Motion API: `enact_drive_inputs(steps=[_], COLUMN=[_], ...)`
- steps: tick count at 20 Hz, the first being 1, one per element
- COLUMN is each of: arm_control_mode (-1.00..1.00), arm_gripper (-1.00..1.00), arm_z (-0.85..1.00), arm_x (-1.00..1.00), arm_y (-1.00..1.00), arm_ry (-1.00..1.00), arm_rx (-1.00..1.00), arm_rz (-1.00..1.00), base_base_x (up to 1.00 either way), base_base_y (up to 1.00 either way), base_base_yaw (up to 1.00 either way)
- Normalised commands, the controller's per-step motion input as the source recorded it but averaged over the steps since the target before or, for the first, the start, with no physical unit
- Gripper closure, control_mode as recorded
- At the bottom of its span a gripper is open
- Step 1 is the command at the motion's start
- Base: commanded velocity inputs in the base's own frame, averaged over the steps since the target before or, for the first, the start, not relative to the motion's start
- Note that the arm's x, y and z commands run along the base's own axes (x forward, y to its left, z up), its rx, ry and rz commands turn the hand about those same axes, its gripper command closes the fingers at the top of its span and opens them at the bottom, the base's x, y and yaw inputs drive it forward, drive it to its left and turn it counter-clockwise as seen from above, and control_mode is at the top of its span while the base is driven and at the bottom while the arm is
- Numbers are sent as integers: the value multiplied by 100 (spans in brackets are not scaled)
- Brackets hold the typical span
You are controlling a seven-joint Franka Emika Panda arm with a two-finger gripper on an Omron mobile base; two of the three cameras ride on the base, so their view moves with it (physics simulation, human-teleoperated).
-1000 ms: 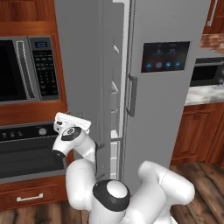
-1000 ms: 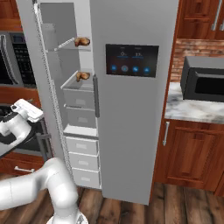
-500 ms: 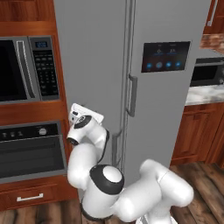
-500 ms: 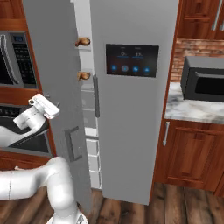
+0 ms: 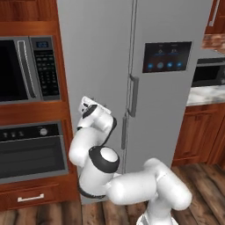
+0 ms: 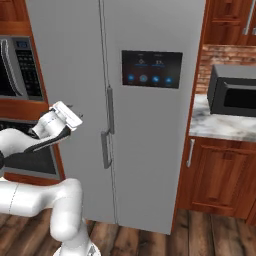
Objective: There's a chicken drumstick in the fridge that needs to be moved to the freezer for freezing. Pick up the chicken drumstick from the fridge, place it on any shelf in the freezer, and close the fridge and freezer doors when done.
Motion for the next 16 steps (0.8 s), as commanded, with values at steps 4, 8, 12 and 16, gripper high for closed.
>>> enact_drive_inputs(steps=[4, 8, 12, 16], arm_control_mode=[-100, -100, -100, -100], arm_gripper=[-100, -100, -100, -100], arm_z=[7, 7, 20, 18], arm_x=[69, 48, 0, -10], arm_y=[-67, -59, -45, -66], arm_ry=[0, 0, 0, 0], arm_rx=[12, 12, 7, 8], arm_rz=[0, 0, 0, 0], base_base_x=[0, 0, 0, 0], base_base_y=[0, 0, 0, 0], base_base_yaw=[0, 0, 0, 0])
